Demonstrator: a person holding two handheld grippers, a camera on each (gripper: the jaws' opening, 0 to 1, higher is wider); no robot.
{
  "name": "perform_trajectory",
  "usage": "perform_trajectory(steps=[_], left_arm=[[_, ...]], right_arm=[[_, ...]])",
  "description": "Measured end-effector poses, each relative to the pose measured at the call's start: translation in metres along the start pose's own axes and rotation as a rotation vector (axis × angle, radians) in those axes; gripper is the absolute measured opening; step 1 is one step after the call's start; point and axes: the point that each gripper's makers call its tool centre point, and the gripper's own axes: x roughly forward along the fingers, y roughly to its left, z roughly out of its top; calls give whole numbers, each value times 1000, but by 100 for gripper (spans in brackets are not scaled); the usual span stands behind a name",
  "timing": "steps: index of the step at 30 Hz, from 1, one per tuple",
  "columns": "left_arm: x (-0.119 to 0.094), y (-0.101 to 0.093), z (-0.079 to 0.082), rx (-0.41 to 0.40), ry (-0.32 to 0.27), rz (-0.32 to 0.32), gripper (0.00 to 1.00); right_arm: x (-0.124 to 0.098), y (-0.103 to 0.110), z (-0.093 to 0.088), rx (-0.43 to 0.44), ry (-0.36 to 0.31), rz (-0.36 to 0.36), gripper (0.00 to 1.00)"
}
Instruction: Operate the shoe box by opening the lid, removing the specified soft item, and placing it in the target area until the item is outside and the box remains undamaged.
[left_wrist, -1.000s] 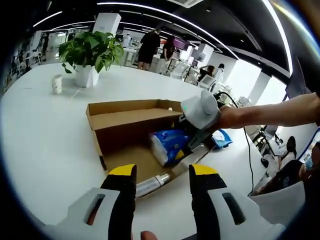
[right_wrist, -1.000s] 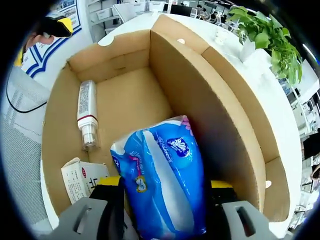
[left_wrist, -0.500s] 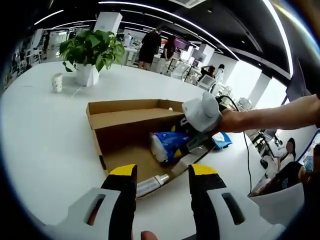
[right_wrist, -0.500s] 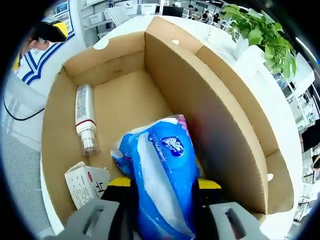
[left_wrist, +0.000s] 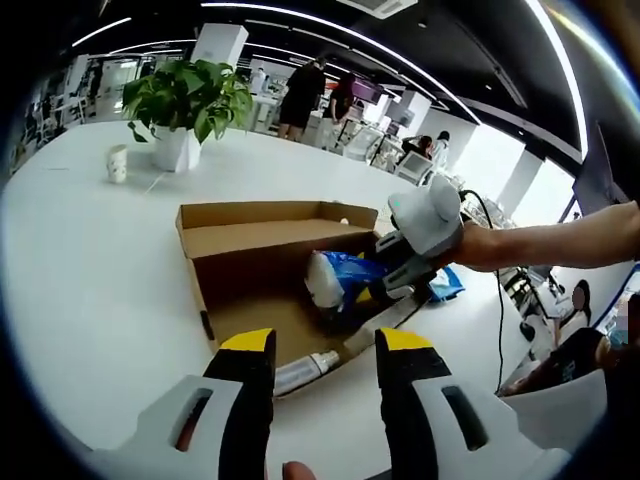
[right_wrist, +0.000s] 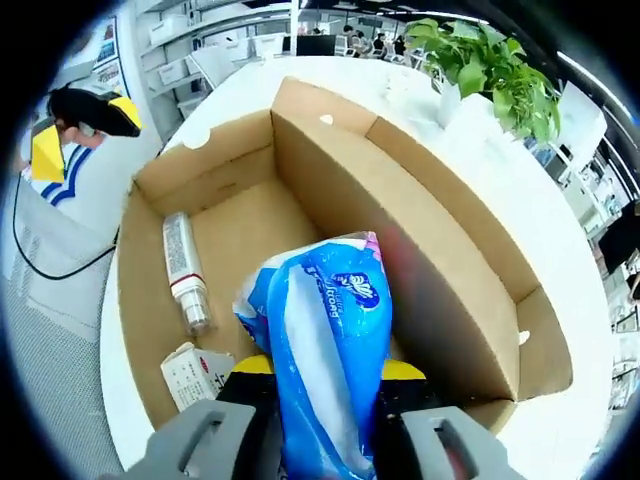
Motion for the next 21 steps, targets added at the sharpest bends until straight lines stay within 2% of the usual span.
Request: perform_trajectory(steps=[9,21], left_arm=[[-2,-5,0,-1,1,-1,40],[0,-9,0,15,0,-19,41]], right_arm=[[-14,1,17,-23,-42,-14,28],[-38,5,22,-43,-74,-42,29]])
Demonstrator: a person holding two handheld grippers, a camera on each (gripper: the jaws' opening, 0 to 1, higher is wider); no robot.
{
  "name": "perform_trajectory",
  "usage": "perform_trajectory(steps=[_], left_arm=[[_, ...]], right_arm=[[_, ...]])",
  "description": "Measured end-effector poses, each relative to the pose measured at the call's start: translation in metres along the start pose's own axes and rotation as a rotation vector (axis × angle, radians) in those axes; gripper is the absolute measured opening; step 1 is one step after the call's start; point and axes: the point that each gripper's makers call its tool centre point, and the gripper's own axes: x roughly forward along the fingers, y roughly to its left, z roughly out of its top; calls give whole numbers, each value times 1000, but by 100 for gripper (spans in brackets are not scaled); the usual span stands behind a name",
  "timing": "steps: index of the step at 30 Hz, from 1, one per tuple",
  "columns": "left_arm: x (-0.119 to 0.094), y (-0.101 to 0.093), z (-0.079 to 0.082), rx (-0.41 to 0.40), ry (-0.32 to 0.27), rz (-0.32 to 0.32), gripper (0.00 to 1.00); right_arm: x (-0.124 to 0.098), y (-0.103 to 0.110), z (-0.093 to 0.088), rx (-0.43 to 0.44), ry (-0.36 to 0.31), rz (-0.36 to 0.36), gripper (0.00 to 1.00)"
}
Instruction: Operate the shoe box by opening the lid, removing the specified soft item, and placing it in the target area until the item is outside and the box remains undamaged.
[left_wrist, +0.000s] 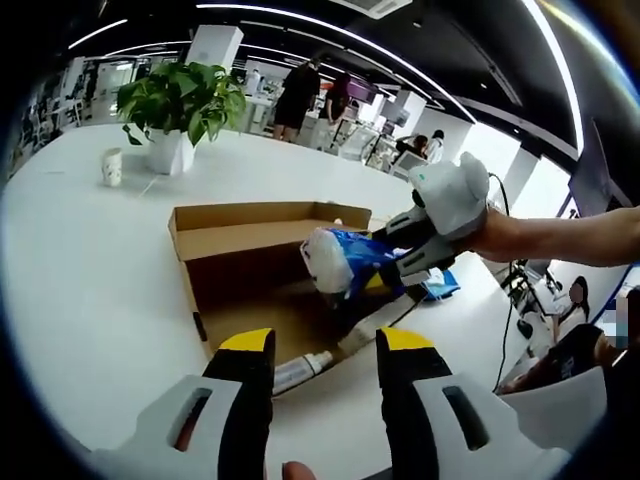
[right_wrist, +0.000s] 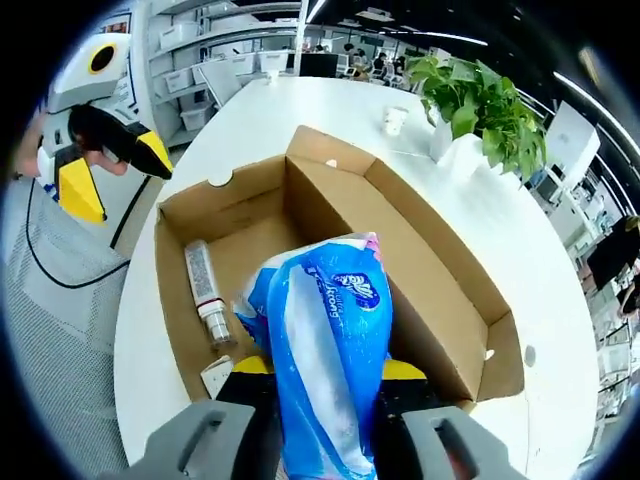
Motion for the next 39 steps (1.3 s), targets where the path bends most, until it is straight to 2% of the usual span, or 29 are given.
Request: perform_trajectory(steps=[13,23,39], left_arm=[[1,-2,0,4,1,-15,41],[3,-7,0,14,1,-29,41],[4,-11,-2,24,11,-38,41]], right_arm=[[-19,2,12,-6,-34,-27,29],[-44,5,26,-8,-73,-61,29],[-75,0,25,-28,-92,-111,29]])
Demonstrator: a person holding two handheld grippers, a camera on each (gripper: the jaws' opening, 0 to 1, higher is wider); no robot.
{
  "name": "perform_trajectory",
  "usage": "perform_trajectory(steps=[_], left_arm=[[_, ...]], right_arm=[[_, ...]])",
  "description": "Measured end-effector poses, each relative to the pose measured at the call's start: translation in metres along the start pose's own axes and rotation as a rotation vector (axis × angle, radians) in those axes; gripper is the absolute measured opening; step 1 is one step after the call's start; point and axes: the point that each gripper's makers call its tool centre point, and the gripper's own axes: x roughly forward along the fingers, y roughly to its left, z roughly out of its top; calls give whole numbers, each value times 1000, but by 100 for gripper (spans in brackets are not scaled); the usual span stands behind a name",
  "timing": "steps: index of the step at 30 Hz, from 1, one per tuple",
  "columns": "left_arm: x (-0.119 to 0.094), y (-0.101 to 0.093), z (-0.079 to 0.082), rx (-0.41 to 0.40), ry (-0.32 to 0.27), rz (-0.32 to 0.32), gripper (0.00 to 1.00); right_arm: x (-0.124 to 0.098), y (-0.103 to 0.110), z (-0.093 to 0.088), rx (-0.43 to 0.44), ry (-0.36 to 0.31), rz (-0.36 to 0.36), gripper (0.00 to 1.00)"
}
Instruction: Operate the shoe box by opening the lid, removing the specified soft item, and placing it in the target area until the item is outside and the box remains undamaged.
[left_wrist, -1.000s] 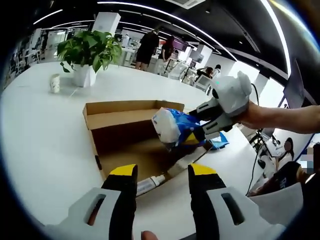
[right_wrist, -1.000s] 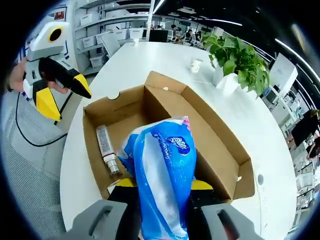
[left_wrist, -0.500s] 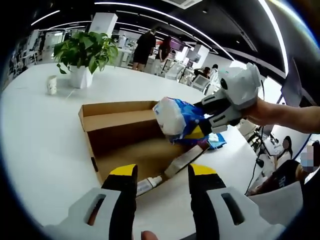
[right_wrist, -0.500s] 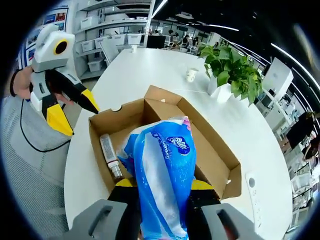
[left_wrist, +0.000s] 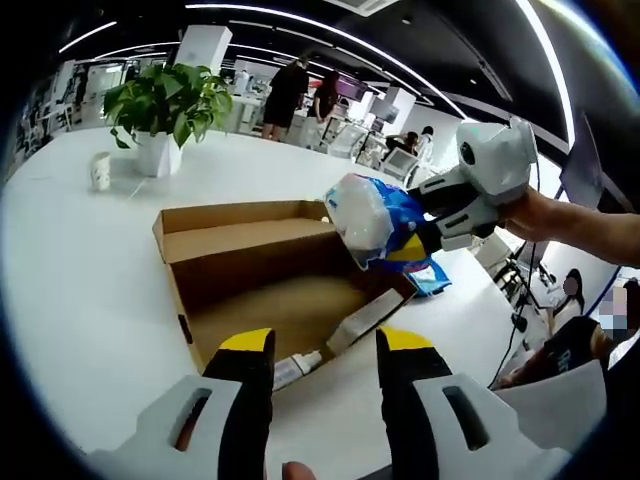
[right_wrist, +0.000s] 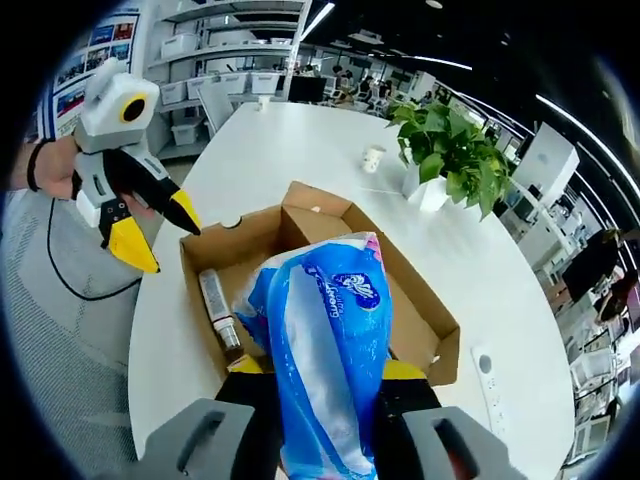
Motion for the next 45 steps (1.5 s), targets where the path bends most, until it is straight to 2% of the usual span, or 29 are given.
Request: perform_trajectory(steps=[10,24,45], left_arm=[[-2,-12,-5,10,15,-7,41],[-1,-13,-7,12,28,-7,42],[3,-9,-13,25,58,1,42]], right_arm=[[-17,-10,-7,-7,5,-30,29],[-37,-25,-35,13,33,-59,29],[-68,-45,-100,82,82,-104,30]])
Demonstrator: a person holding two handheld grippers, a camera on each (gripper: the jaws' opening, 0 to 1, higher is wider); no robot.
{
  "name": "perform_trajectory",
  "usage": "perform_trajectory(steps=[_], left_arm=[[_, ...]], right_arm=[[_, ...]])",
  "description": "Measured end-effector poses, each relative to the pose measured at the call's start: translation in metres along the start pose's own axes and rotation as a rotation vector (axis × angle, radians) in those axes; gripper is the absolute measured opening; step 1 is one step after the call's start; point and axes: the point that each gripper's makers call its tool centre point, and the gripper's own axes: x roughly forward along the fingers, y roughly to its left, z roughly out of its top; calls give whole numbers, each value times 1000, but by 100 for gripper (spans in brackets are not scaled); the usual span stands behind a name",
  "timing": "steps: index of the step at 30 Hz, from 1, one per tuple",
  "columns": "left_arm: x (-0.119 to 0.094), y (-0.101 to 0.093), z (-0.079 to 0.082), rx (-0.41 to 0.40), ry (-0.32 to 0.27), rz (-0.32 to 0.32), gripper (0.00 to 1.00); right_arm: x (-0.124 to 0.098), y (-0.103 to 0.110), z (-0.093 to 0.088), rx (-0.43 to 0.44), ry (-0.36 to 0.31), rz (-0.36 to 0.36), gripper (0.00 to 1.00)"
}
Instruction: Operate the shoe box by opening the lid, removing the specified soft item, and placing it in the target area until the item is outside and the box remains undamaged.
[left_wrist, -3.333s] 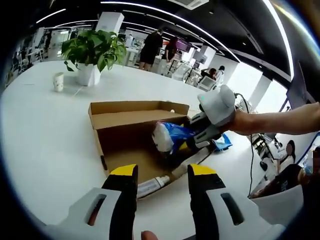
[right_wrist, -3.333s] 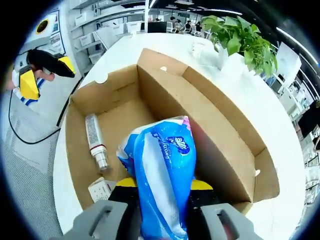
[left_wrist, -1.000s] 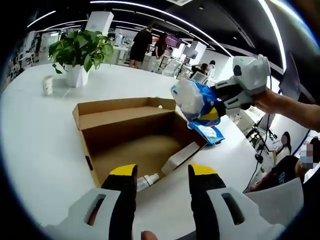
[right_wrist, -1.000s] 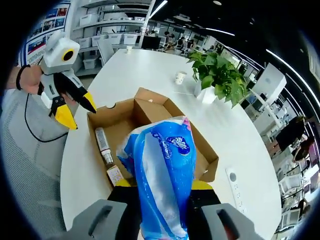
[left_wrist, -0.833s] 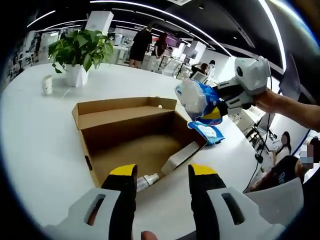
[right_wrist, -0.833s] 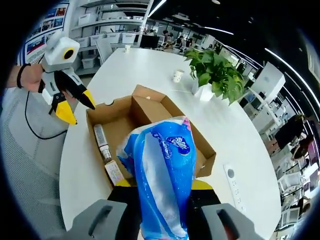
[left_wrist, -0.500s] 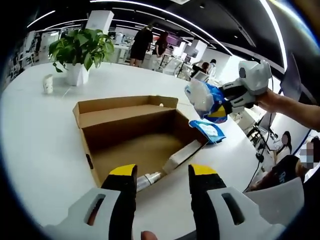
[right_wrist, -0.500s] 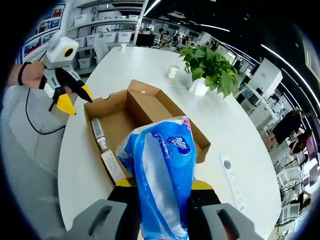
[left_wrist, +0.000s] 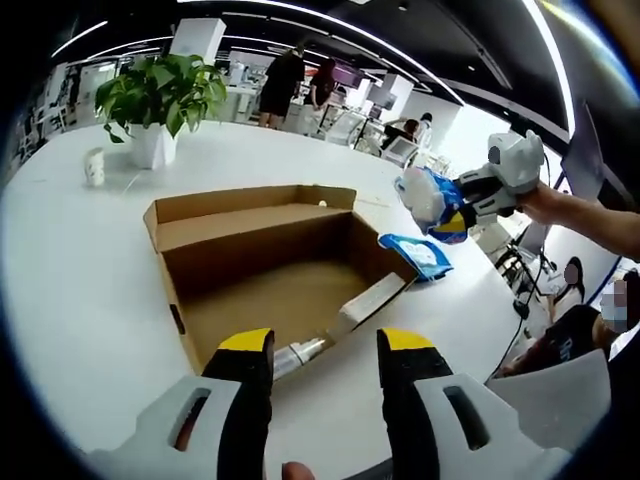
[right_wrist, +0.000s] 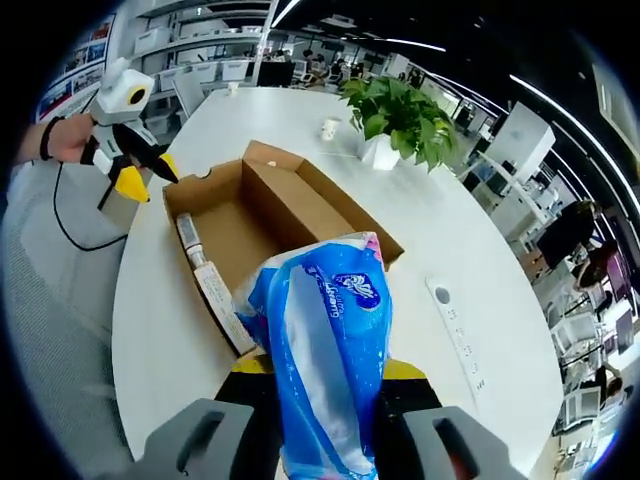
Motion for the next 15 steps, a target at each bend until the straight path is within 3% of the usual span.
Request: perform_trajectory(steps=[15], left_arm=[[-1,-4,6,32,-22,-5,45]], right_arm=[[-21,-9,-48,46,46,-37,30]])
